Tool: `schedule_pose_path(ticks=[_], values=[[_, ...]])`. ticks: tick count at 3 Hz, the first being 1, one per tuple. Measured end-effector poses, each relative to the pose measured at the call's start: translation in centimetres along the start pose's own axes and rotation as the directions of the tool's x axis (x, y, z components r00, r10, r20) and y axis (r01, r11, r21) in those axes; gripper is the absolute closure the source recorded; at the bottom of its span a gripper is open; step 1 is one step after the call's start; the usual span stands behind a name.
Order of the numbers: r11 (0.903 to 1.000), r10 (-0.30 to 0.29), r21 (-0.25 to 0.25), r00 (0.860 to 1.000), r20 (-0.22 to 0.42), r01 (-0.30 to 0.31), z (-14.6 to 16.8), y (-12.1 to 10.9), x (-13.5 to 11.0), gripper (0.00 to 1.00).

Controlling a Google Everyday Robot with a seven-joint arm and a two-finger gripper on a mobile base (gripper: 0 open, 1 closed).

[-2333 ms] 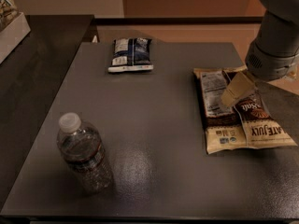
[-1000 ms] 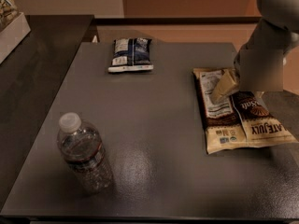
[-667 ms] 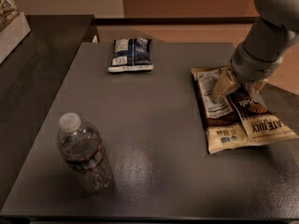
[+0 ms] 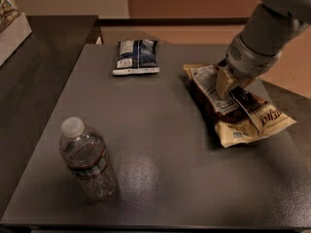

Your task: Move brown chip bag near water bottle

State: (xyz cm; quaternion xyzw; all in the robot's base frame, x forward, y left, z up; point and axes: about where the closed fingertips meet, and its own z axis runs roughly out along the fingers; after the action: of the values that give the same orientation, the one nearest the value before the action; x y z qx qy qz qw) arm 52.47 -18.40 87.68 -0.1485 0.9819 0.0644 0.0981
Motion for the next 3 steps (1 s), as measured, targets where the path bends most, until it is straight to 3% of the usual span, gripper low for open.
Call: schedule_pose_path(ticks=[1, 2, 3], values=[[0.9947, -0.087, -0.053, 0.996, 0.031, 0.088, -1.3, 3.6, -0.7, 1.0], [0.9744, -0.19, -0.111, 0.98, 0.062, 0.196, -2.6, 8.2, -1.0, 1.0], [0.9425, -0.284, -0.162, 0.956, 0.071, 0.292, -2.9, 12.6, -0.4, 1.0]])
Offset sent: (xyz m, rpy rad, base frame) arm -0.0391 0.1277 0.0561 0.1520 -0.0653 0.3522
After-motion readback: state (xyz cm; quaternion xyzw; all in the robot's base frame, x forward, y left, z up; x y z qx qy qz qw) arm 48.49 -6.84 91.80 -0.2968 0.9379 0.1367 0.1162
